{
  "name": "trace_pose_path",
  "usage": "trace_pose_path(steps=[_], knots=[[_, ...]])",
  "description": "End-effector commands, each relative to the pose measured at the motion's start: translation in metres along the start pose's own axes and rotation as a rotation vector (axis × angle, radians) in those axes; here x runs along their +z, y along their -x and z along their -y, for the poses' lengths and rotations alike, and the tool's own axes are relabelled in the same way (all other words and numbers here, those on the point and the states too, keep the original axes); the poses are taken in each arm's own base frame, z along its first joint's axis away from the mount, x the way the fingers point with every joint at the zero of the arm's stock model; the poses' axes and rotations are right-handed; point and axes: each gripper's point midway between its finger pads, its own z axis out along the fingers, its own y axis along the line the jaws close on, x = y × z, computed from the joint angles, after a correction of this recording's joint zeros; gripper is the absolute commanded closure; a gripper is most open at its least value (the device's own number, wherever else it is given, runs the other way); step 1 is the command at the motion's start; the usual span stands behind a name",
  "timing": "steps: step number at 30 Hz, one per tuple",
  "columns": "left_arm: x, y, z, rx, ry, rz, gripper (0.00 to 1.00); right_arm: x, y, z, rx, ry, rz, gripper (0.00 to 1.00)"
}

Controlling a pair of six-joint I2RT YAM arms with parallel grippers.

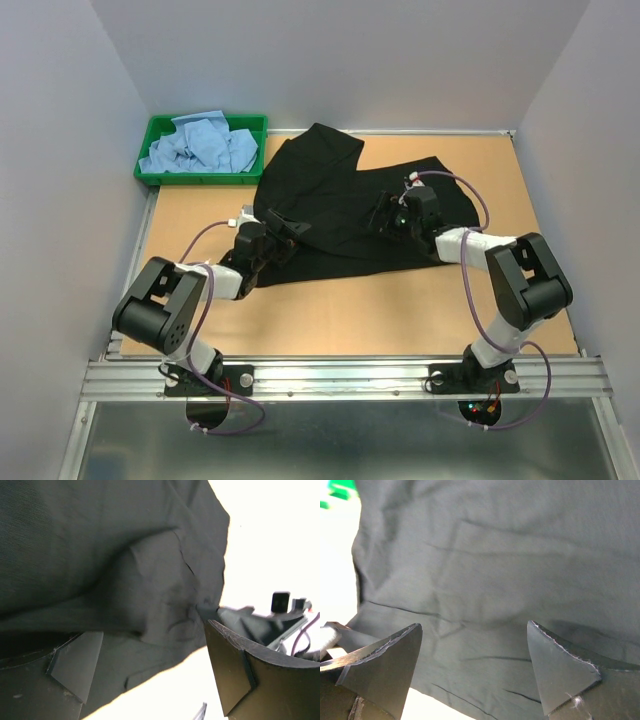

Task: Fold and stack the long sleeve shirts
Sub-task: Fold the shirt

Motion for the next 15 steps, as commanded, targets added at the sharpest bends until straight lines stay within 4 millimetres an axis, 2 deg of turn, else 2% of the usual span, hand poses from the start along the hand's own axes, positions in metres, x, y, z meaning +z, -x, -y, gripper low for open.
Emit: trace_pose_path(steps=[1, 4, 5, 9, 11, 15], knots=[[0.009, 0.019, 0.015, -0.012, -0.053, 0.095, 0.06, 0.003, -0.013, 0.015, 0.016, -0.026, 0.002, 0.1], [0.011, 0.022, 0.013, -0.017, -0.076, 0.124, 0.07, 0.003, -0.023, 0.026, 0.033, -0.056, -0.008, 0.09], [0.011, 0.026, 0.019, -0.014, -0.109, 0.142, 0.07, 0.002, -0.026, 0.03, 0.037, -0.068, -0.012, 0.09], [0.007, 0.035, 0.011, -0.032, -0.123, 0.18, 0.08, -0.001, -0.039, 0.047, 0.067, -0.124, -0.022, 0.09], [0.002, 0.048, 0.011, -0.064, -0.139, 0.237, 0.09, -0.004, -0.048, 0.058, 0.082, -0.155, -0.034, 0.09], [-0.006, 0.068, -0.005, -0.09, -0.121, 0.303, 0.1, -0.01, -0.055, 0.075, 0.116, -0.21, -0.033, 0.09]])
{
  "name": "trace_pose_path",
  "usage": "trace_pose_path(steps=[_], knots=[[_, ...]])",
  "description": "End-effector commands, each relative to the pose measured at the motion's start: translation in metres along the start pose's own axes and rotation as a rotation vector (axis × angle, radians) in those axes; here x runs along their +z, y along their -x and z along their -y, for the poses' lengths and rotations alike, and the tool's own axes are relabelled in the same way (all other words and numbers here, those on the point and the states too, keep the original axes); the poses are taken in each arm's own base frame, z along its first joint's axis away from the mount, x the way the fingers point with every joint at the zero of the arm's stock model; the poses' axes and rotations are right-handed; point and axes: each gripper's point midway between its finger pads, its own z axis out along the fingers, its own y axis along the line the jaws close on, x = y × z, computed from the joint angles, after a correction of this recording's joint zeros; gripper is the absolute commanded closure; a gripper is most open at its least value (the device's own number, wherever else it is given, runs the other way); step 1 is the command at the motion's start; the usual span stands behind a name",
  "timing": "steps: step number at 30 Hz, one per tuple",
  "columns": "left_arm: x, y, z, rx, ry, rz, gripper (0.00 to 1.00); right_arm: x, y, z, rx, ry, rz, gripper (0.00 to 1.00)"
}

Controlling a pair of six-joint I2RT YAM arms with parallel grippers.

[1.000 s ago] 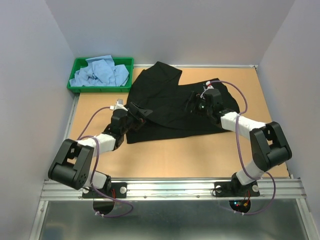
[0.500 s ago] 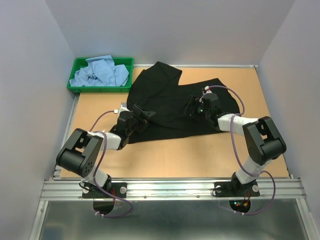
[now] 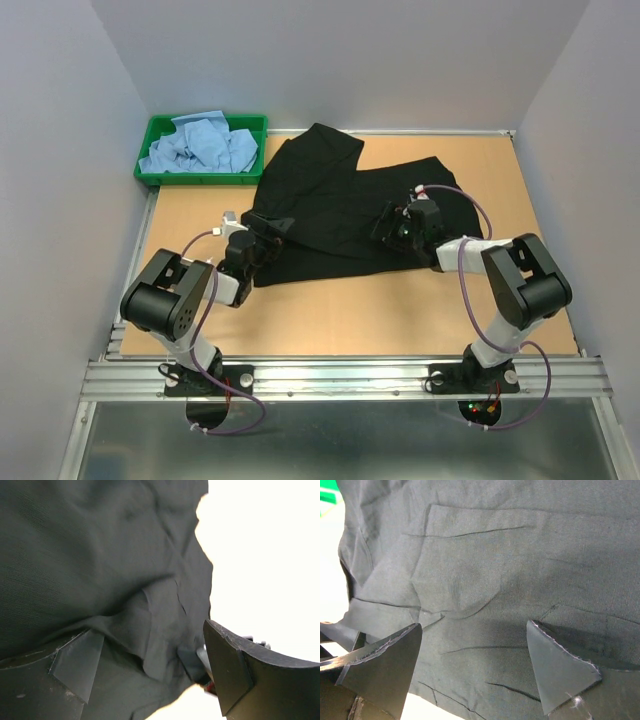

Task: Fold and stack the long sleeve shirts
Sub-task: Fold the shirt

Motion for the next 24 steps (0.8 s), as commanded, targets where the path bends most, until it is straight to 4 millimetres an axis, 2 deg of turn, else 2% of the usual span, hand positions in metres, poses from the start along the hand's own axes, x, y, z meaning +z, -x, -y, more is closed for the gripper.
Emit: trace_pose_path(steps=[1, 5, 9, 13, 14, 16, 17, 18, 19, 20, 22, 24], knots=[[-0.004, 0.032, 0.009, -0.029, -0.063, 0.119, 0.1, -0.008, -0.027, 0.046, 0.052, -0.147, -0.045, 0.09], [-0.01, 0.045, 0.001, -0.03, -0.052, 0.161, 0.1, -0.012, -0.026, 0.054, 0.06, -0.173, -0.038, 0.09], [-0.016, 0.053, 0.0, -0.021, -0.056, 0.177, 0.1, -0.015, -0.02, 0.048, 0.027, -0.157, -0.032, 0.09], [-0.025, 0.058, 0.01, 0.014, -0.07, 0.178, 0.1, -0.021, 0.005, 0.028, -0.029, -0.123, 0.012, 0.09], [-0.027, 0.058, 0.002, 0.044, -0.031, 0.172, 0.1, -0.025, 0.021, 0.014, -0.06, -0.098, 0.048, 0.09], [-0.034, 0.065, 0.024, 0.089, -0.066, 0.191, 0.1, -0.031, 0.035, 0.008, -0.082, -0.111, 0.08, 0.09], [-0.037, 0.064, 0.015, 0.136, -0.015, 0.178, 0.1, -0.035, 0.046, 0.001, -0.096, -0.104, 0.107, 0.09], [-0.042, 0.073, 0.039, 0.164, -0.057, 0.204, 0.1, -0.041, 0.056, -0.004, -0.121, -0.104, 0.134, 0.09], [-0.043, 0.074, 0.043, 0.187, -0.046, 0.203, 0.1, -0.044, 0.062, -0.009, -0.135, -0.097, 0.149, 0.09], [-0.045, 0.073, 0.039, 0.215, -0.008, 0.187, 0.1, -0.046, 0.066, -0.014, -0.148, -0.089, 0.155, 0.09], [-0.047, 0.077, 0.065, 0.303, -0.044, 0.182, 0.1, -0.048, 0.076, -0.032, -0.18, -0.037, 0.154, 0.09], [-0.043, 0.065, 0.068, 0.372, -0.033, 0.127, 0.11, -0.046, 0.084, -0.048, -0.189, 0.011, 0.151, 0.11]])
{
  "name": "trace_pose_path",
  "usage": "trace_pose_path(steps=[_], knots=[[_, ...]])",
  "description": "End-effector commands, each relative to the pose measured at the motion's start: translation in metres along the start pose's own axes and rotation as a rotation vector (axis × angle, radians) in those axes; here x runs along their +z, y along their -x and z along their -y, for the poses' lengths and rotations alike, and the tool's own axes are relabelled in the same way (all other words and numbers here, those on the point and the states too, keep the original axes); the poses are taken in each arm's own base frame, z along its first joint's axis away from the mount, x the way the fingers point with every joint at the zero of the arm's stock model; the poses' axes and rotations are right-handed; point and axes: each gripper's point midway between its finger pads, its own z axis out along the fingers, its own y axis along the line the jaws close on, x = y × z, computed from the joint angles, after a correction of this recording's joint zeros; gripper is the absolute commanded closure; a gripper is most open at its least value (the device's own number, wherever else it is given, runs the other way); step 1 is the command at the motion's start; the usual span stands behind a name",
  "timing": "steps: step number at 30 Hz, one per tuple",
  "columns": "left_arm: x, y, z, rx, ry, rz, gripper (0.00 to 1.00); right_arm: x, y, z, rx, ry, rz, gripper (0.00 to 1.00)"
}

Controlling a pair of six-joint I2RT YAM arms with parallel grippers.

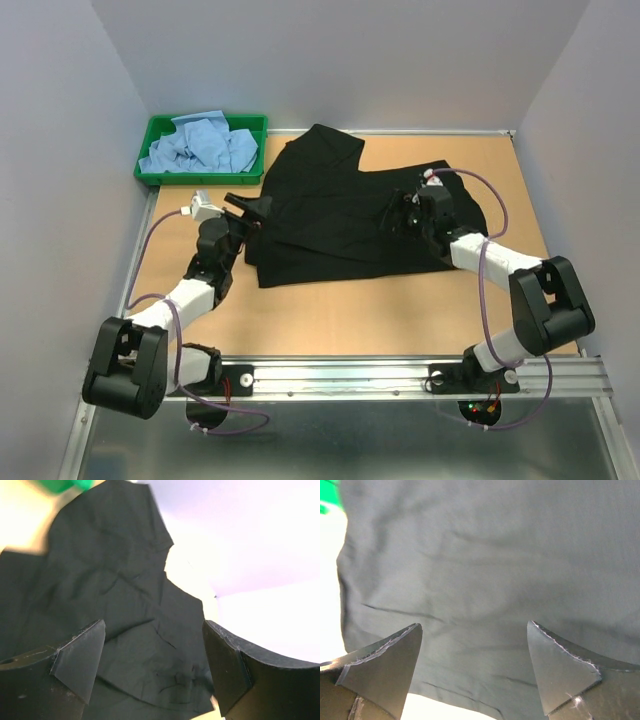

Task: Fold and stack the long sleeve shirts
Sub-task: Fold the shirt

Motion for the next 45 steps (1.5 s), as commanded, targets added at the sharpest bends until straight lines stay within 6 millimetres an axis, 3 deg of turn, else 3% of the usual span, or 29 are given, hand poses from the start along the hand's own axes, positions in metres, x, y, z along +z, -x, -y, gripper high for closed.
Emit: trace_pose_path(steps=[1, 4, 5, 6, 7, 8, 12, 17, 25, 26, 32, 36, 39, 42, 45], knots=[[0.005, -0.011, 0.012, 0.199, 0.016, -0.086, 0.12, -0.007, 0.053, -0.044, -0.066, 0.113, 0.086, 0.11], [0.018, -0.032, 0.028, 0.247, -0.02, -0.158, 0.17, -0.005, 0.067, -0.059, -0.059, 0.154, 0.099, 0.11], [0.022, -0.041, 0.044, 0.258, -0.049, -0.19, 0.23, 0.0, 0.064, -0.063, -0.062, 0.173, 0.074, 0.11], [0.029, -0.053, 0.037, 0.269, -0.023, -0.224, 0.26, 0.002, 0.065, -0.069, -0.066, 0.198, 0.064, 0.11], [0.033, -0.06, 0.051, 0.28, -0.052, -0.243, 0.29, 0.006, 0.066, -0.082, -0.069, 0.251, 0.036, 0.11], [0.037, -0.065, 0.049, 0.287, -0.044, -0.257, 0.37, 0.008, 0.068, -0.09, -0.058, 0.278, 0.026, 0.11], [0.054, -0.089, 0.024, 0.301, 0.019, -0.319, 0.6, 0.023, 0.061, -0.112, -0.072, 0.337, -0.02, 0.11], [0.059, -0.107, -0.004, 0.325, 0.071, -0.376, 0.73, 0.037, 0.045, -0.139, -0.067, 0.411, -0.065, 0.11], [0.044, -0.126, -0.062, 0.315, 0.21, -0.429, 0.78, 0.054, 0.012, -0.198, -0.003, 0.601, -0.122, 0.12], [0.041, -0.127, -0.07, 0.316, 0.232, -0.43, 0.78, 0.062, -0.003, -0.202, -0.007, 0.603, -0.15, 0.12], [0.031, -0.133, -0.098, 0.305, 0.337, -0.458, 0.79, 0.078, -0.04, -0.234, 0.007, 0.701, -0.202, 0.11], [0.03, -0.13, -0.109, 0.312, 0.388, -0.447, 0.8, 0.09, -0.065, -0.238, 0.013, 0.729, -0.248, 0.11], [0.028, -0.127, -0.112, 0.309, 0.408, -0.442, 0.84, 0.1, -0.076, -0.227, 0.005, 0.701, -0.246, 0.11], [0.026, -0.123, -0.119, 0.297, 0.427, -0.44, 0.84, 0.114, -0.088, -0.197, 0.001, 0.625, -0.247, 0.11], [0.02, -0.124, -0.126, 0.291, 0.441, -0.454, 0.85, 0.126, -0.079, -0.169, 0.033, 0.559, -0.225, 0.11]])
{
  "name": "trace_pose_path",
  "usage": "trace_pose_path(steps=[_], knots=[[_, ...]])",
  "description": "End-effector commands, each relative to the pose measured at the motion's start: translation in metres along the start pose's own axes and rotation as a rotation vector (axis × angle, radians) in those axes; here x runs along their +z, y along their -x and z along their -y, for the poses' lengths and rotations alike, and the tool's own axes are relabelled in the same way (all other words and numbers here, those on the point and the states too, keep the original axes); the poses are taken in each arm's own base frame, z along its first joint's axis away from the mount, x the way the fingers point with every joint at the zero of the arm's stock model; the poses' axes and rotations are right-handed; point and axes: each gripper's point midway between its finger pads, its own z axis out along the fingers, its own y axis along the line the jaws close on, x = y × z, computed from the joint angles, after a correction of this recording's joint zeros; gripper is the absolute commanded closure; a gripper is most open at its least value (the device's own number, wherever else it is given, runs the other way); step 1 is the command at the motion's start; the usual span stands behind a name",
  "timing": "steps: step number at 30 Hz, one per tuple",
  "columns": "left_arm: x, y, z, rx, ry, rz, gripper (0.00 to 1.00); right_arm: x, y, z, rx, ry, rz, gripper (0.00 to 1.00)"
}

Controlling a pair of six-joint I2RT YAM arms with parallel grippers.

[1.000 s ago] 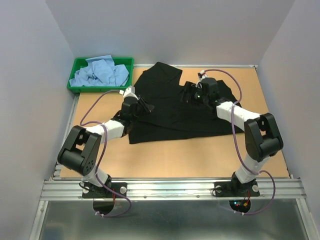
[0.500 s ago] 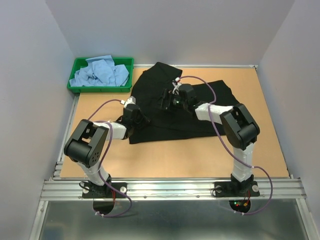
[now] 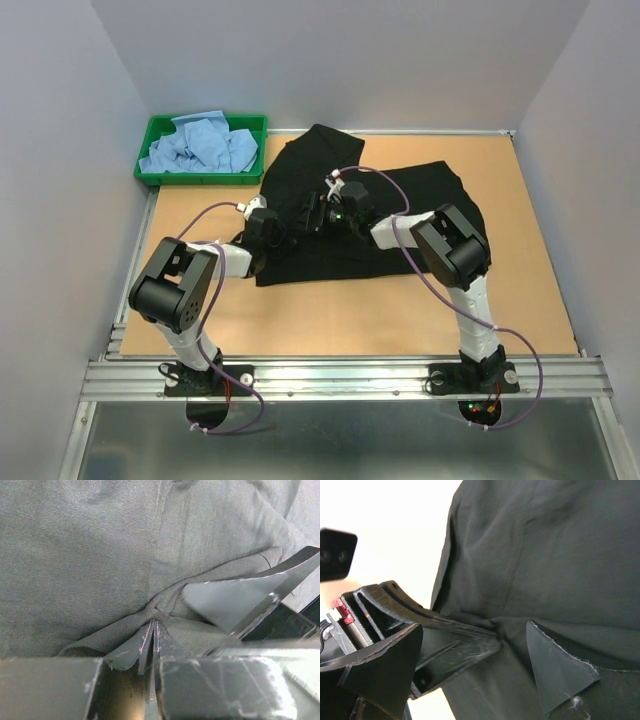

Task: Fold and stack the long sleeve shirts
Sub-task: Fold the shirt

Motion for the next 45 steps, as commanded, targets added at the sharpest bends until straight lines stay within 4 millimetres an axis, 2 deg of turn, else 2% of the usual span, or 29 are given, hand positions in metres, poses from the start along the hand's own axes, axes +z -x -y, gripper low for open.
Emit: trace_pose_path(steps=[1, 6, 8, 11, 14, 15, 16, 18, 19, 20, 21, 22, 25, 26, 27, 32, 33, 35, 36, 38, 42, 45], knots=[[-0.005, -0.015, -0.04, -0.001, 0.121, -0.047, 0.85, -0.014, 0.031, 0.044, -0.001, -0.074, 0.118, 0.11], [-0.009, -0.02, -0.047, -0.012, 0.131, -0.053, 0.85, -0.037, 0.058, 0.091, 0.018, -0.159, 0.186, 0.1], [-0.01, -0.019, -0.047, -0.012, 0.13, -0.05, 0.85, -0.052, 0.075, 0.111, 0.036, -0.194, 0.228, 0.1], [-0.012, -0.016, -0.044, -0.009, 0.122, -0.043, 0.85, -0.069, 0.098, 0.128, 0.031, -0.225, 0.282, 0.1], [-0.016, -0.014, -0.032, 0.004, 0.08, -0.055, 0.83, -0.087, 0.122, 0.126, -0.01, -0.231, 0.329, 0.1], [-0.019, -0.013, -0.03, 0.013, 0.078, -0.054, 0.79, -0.092, 0.126, 0.123, -0.019, -0.237, 0.336, 0.1], [-0.024, -0.007, -0.024, 0.026, 0.067, -0.042, 0.74, -0.105, 0.139, 0.111, -0.07, -0.249, 0.369, 0.1], [-0.031, 0.002, -0.017, 0.049, 0.051, -0.022, 0.64, -0.118, 0.139, 0.109, -0.101, -0.319, 0.353, 0.1], [-0.039, 0.012, -0.006, 0.063, 0.025, 0.006, 0.57, -0.125, 0.141, 0.109, -0.16, -0.359, 0.34, 0.09], [-0.05, 0.02, 0.001, 0.093, 0.011, 0.027, 0.42, -0.141, 0.14, 0.112, -0.2, -0.445, 0.315, 0.08], [-0.054, 0.028, 0.002, 0.107, 0.022, 0.057, 0.35, -0.149, 0.141, 0.113, -0.221, -0.491, 0.308, 0.08], [-0.06, 0.033, 0.001, 0.151, 0.037, 0.069, 0.23, -0.166, 0.148, 0.11, -0.248, -0.556, 0.334, 0.08], [-0.076, 0.051, 0.009, 0.207, 0.044, 0.123, 0.11, -0.199, 0.133, 0.122, -0.274, -0.724, 0.28, 0.08], [-0.08, 0.058, 0.013, 0.224, 0.045, 0.137, 0.09, -0.21, 0.13, 0.125, -0.273, -0.776, 0.275, 0.08], [-0.082, 0.057, 0.011, 0.26, 0.063, 0.125, 0.06, -0.228, 0.121, 0.13, -0.264, -0.857, 0.246, 0.08], [-0.078, 0.057, 0.009, 0.33, 0.118, 0.088, 0.05, -0.257, 0.088, 0.142, -0.22, -0.975, 0.156, 0.14], [-0.072, 0.052, 0.006, 0.346, 0.129, 0.06, 0.05, -0.263, 0.076, 0.147, -0.201, -1.0, 0.134, 0.16], [-0.066, 0.049, 0.012, 0.366, 0.121, 0.041, 0.05, -0.269, 0.066, 0.153, -0.188, -1.028, 0.118, 0.2], [-0.06, 0.04, 0.005, 0.381, 0.149, 0.002, 0.05, -0.272, 0.06, 0.157, -0.178, -1.05, 0.102, 0.21], [-0.056, 0.031, 0.006, 0.408, 0.155, -0.034, 0.05, -0.279, 0.042, 0.169, -0.156, -1.093, 0.055, 0.22], [-0.044, 0.002, -0.008, 0.44, 0.187, -0.155, 0.05, -0.285, 0.013, 0.184, -0.105, -1.139, -0.039, 0.22], [-0.043, -0.022, -0.028, 0.437, 0.228, -0.26, 0.05, -0.298, -0.021, 0.187, -0.033, -1.184, -0.165, 0.21]])
